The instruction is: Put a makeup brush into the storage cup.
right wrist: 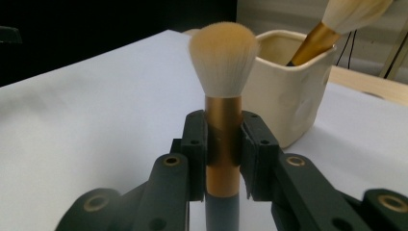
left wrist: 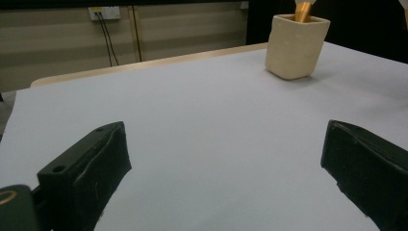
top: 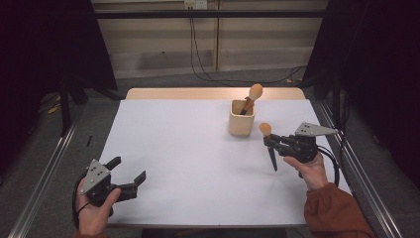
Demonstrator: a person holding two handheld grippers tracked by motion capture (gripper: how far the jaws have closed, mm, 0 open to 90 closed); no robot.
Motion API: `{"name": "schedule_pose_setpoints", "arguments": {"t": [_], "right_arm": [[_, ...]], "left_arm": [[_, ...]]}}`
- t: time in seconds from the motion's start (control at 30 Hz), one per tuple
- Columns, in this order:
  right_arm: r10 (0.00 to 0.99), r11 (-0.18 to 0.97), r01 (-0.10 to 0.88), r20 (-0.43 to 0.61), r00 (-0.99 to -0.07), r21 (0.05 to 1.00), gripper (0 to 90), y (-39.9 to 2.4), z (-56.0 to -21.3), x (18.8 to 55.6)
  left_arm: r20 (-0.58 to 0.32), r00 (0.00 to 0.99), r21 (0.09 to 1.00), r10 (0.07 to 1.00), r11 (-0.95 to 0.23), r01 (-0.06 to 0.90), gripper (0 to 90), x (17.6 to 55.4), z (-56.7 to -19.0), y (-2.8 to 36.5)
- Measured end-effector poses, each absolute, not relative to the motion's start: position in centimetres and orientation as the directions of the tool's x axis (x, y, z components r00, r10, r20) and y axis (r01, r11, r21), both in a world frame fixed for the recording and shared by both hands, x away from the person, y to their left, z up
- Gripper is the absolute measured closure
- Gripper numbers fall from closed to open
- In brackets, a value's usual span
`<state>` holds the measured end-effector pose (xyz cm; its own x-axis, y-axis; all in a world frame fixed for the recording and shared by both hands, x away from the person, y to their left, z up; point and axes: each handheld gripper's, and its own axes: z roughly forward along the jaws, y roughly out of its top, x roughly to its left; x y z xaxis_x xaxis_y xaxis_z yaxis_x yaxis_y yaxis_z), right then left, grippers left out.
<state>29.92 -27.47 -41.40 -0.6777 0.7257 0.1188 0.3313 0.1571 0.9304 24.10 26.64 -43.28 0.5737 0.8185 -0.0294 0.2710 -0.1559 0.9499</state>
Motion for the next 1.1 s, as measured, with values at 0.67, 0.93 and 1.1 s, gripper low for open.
{"name": "schedule_pose_setpoints", "arguments": {"t": [0.67, 0.93, 1.1], "right_arm": [[0.754, 0.001, 0.266, 0.174, -0.633, 0.964, 74.7, -27.2, -39.7, 31.0], [0.756, -0.006, 0.224, 0.15, -0.637, 0.975, 74.7, -26.9, -37.9, 31.8], [0.755, -0.015, 0.215, 0.152, -0.637, 0.977, 74.6, -26.4, -37.2, 32.6]], "left_arm": [[-0.035, 0.58, 0.95, 0.814, -0.153, 0.272, 2.8, 24.1, -43.3, 26.5], [-0.043, 0.588, 0.951, 0.807, -0.148, 0.272, 2.8, 24.1, -43.4, 26.3], [-0.046, 0.588, 0.951, 0.808, -0.145, 0.274, 2.8, 24.1, -43.4, 26.3]]}}
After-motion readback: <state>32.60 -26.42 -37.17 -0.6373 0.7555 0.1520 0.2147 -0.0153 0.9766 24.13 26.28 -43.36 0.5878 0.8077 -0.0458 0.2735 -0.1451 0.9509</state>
